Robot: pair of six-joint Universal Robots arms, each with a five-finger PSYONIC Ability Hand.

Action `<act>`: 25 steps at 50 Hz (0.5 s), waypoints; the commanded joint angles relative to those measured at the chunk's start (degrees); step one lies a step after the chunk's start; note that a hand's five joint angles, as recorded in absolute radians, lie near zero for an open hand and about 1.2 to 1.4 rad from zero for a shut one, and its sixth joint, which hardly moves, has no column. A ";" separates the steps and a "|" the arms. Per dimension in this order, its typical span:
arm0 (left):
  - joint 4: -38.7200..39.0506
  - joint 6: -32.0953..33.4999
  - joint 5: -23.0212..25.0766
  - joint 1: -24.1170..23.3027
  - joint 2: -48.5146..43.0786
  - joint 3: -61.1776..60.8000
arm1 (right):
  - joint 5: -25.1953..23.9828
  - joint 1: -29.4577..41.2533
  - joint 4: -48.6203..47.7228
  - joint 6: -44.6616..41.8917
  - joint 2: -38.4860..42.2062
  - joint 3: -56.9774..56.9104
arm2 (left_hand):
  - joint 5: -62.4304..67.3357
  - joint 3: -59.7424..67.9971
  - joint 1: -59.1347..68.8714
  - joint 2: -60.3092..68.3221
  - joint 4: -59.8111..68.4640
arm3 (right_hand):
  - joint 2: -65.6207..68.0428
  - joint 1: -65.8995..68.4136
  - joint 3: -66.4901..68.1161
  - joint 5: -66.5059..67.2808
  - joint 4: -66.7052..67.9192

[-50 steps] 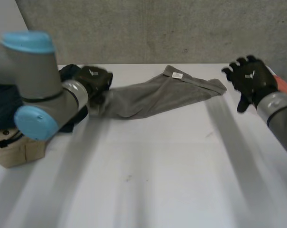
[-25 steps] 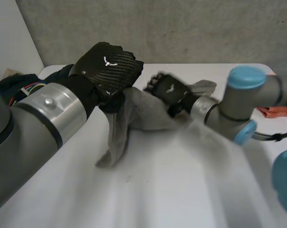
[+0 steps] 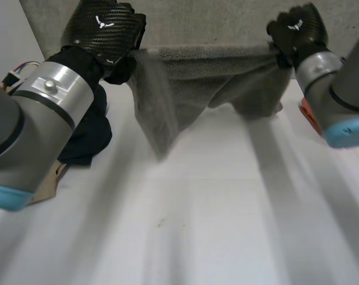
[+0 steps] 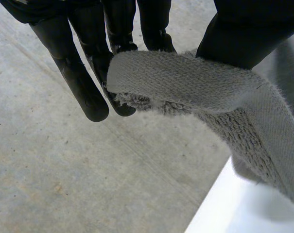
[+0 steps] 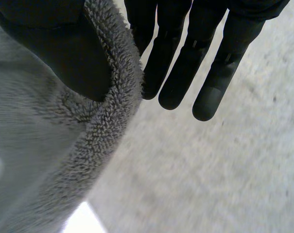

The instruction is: Fold the laundry.

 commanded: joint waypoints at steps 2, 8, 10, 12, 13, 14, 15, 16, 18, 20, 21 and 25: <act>4.92 0.05 0.04 0.20 -8.48 -0.62 | -0.92 1.08 3.06 0.24 -12.37 29.08 | 14.86 12.31 13.70 11.51 11.15 | 12.58 15.89 12.03 14.52 11.49; 3.78 0.05 0.39 1.08 -16.22 -1.76 | -0.40 4.07 4.91 0.76 -9.85 34.84 | 14.86 12.31 13.70 11.51 11.15 | -31.83 -28.53 -32.38 -29.89 -32.93; 3.60 0.05 0.47 1.08 -16.66 -2.90 | -0.05 4.17 5.61 0.59 -6.60 33.71 | 14.86 12.31 13.70 11.51 11.15 | -50.31 -47.01 -50.86 -48.38 -51.41; 3.60 0.05 0.47 0.91 -16.49 -4.30 | 0.22 3.99 5.88 0.76 -5.71 32.12 | 14.86 12.31 13.70 11.51 11.15 | -57.42 -54.11 -57.97 -55.48 -58.51; 3.60 0.05 0.47 0.82 -16.32 -4.74 | 0.22 3.90 5.97 0.76 -5.79 31.07 | 14.86 12.31 13.70 11.51 11.15 | -57.42 -54.11 -57.97 -55.48 -58.51; 3.60 0.05 0.47 0.56 -15.97 -5.53 | 0.22 3.38 6.32 0.76 -6.49 29.32 | 14.86 12.31 13.70 11.51 11.15 | -57.42 -54.11 -57.97 -55.48 -58.51; 3.60 0.05 0.47 0.47 -15.70 -5.89 | 0.13 2.94 6.50 0.59 -6.93 28.35 | 14.86 12.31 13.70 11.51 11.15 | -57.42 -54.11 -57.97 -55.48 -58.51; 3.51 0.05 0.47 0.38 -15.18 -6.33 | 0.13 2.24 6.67 0.33 -7.46 27.29 | 14.86 12.31 13.70 11.51 11.15 | -57.42 -54.11 -57.97 -55.48 -58.51; 3.34 0.05 0.47 0.46 -12.73 -8.08 | 0.04 -1.00 7.63 -0.20 -9.38 23.62 | 14.86 12.31 13.70 11.51 11.15 | -57.42 -54.11 -57.97 -55.48 -58.51; 3.34 -0.04 0.47 0.46 -10.87 -9.66 | -0.57 -3.47 9.56 -0.46 -10.18 20.88 | 14.86 12.31 13.70 11.51 11.15 | -57.42 -54.11 -57.97 -55.48 -58.51; 3.42 -0.04 0.47 0.46 -10.00 -10.45 | -0.92 -4.44 10.88 -0.64 -10.45 19.56 | 14.86 12.31 13.70 11.51 11.15 | -57.42 -54.11 -57.97 -55.48 -58.51; 3.42 -0.04 0.56 0.46 -5.78 -14.23 | -4.08 -7.52 20.10 -2.66 -9.58 11.48 | 14.86 12.31 13.70 11.51 11.15 | -57.42 -54.11 -57.97 -55.48 -58.51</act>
